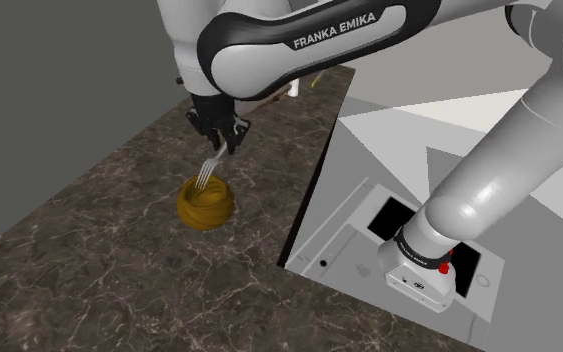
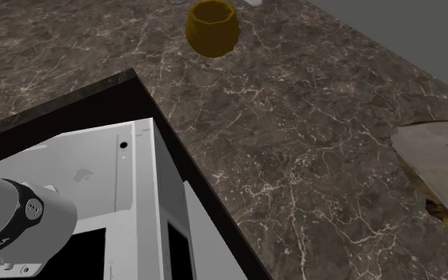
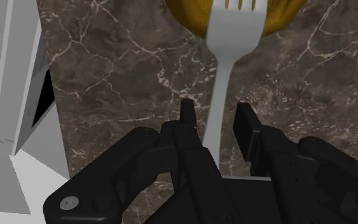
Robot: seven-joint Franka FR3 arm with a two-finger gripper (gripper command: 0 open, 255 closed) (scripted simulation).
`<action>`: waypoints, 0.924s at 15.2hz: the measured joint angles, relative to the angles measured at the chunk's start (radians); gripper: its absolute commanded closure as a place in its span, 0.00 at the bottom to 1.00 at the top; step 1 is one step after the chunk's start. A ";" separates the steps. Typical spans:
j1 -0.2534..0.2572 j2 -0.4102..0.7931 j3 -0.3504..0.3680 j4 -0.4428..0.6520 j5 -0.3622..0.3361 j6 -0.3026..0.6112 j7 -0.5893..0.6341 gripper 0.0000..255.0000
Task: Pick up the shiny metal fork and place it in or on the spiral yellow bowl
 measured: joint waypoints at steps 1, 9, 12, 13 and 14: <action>0.011 0.029 0.014 0.023 -0.018 -0.006 0.032 1.00; 0.076 0.148 0.061 0.080 -0.101 0.003 0.179 1.00; 0.076 0.157 0.059 0.050 -0.111 0.038 0.189 1.00; 0.078 0.165 0.058 0.042 -0.118 0.051 0.196 1.00; 0.080 0.173 0.057 0.034 -0.126 0.064 0.203 1.00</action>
